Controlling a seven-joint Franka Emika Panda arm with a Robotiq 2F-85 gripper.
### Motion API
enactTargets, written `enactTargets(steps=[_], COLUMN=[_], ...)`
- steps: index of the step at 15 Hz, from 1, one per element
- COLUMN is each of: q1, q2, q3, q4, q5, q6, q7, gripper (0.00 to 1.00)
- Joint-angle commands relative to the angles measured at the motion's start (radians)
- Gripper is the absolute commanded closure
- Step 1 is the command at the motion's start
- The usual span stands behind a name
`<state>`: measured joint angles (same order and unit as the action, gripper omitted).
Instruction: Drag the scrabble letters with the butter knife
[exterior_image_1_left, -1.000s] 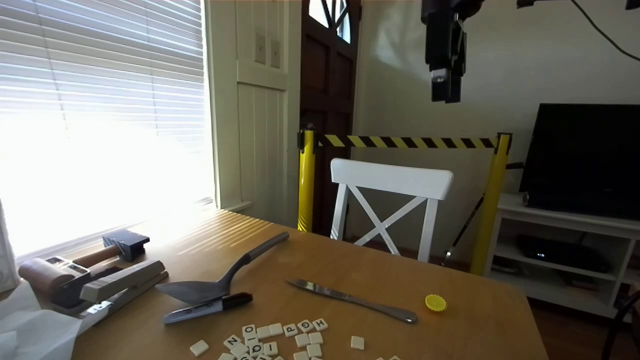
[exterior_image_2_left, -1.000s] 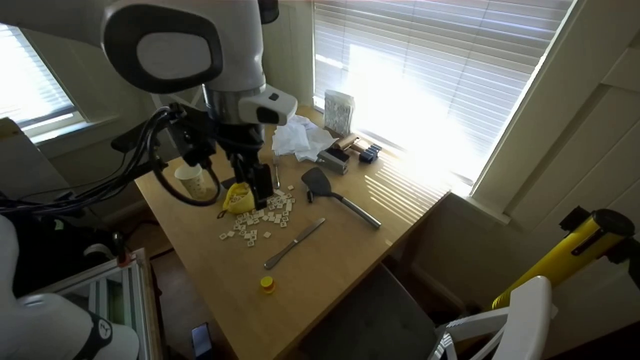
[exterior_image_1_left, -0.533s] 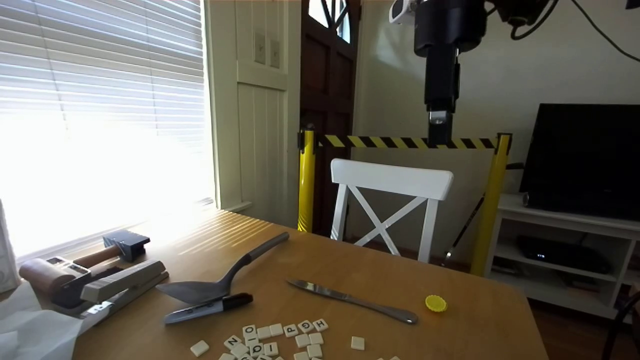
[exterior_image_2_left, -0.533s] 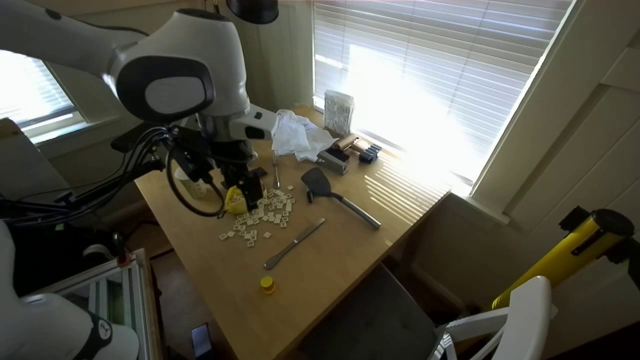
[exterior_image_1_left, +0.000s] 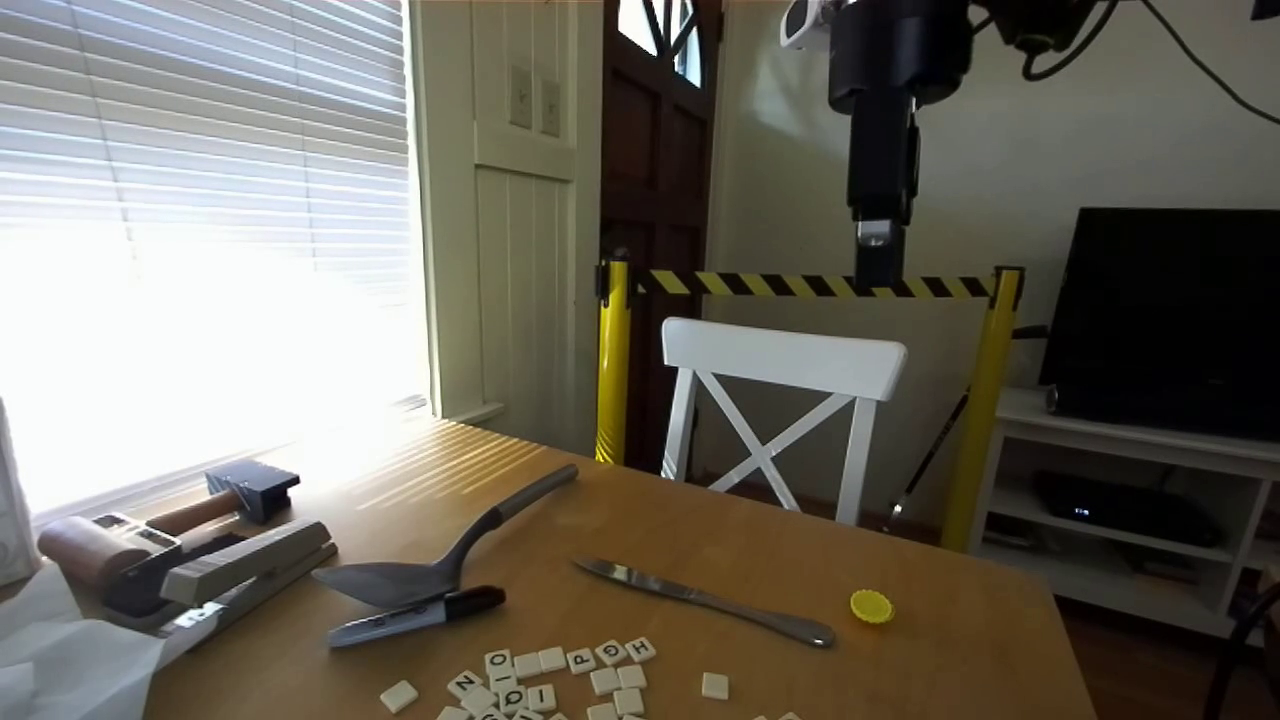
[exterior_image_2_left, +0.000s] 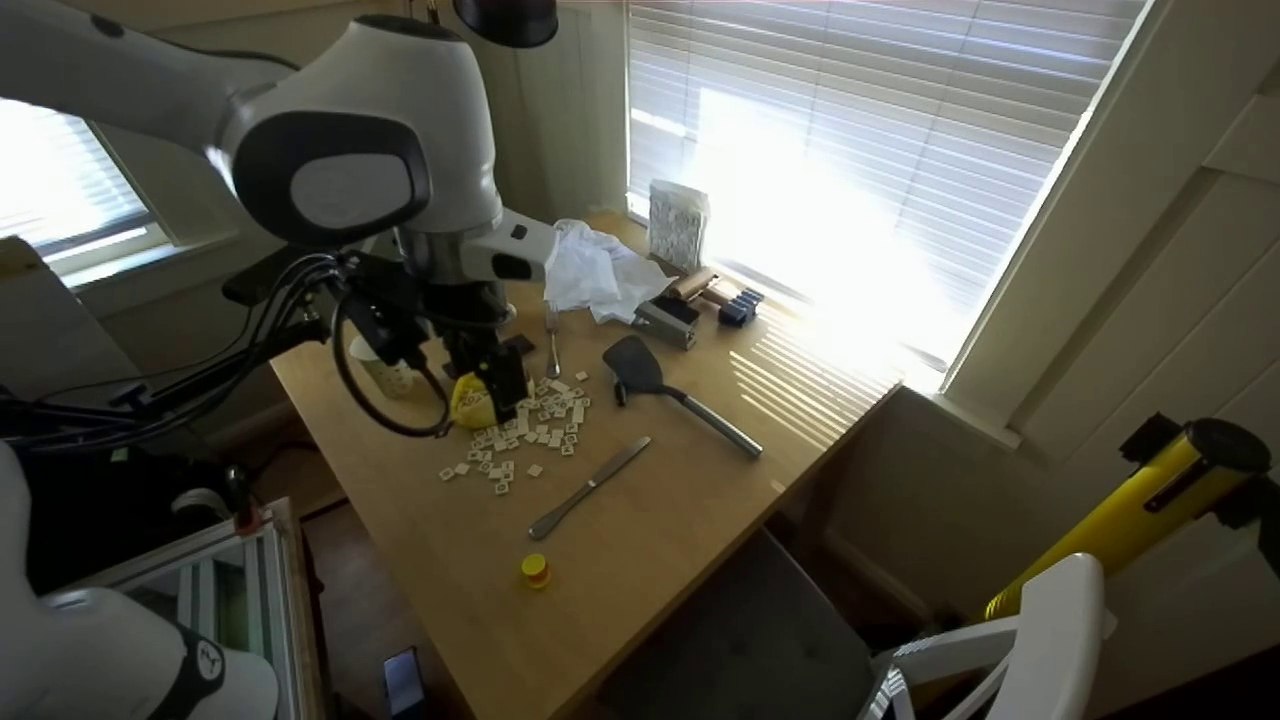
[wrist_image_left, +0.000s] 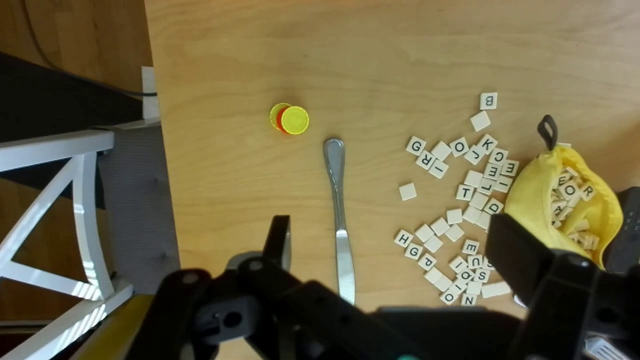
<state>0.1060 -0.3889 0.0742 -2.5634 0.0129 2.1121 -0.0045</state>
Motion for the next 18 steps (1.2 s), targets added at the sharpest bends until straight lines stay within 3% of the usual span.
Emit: enactTargets(steps=[1,7,15,17,18], q1=[0.02,0.058,0.02,0.008,0.017], q2=[0.051,0.196,0.422,0.477,0.425], q3=[0.021,0.028,0.027,0.016,0.031], q4=[-0.033,-0.088,-0.119,-0.118,-0.119], q5=[0.029,0.046,-0.016,-0.077,-0.022], q6=[0.106,0.394,0.719,0.761,0.712], q7=[0.005,-0.062,-0.063,-0.008,-0.051], gripper=[0.0,0.0,0.0,0.0,0.0])
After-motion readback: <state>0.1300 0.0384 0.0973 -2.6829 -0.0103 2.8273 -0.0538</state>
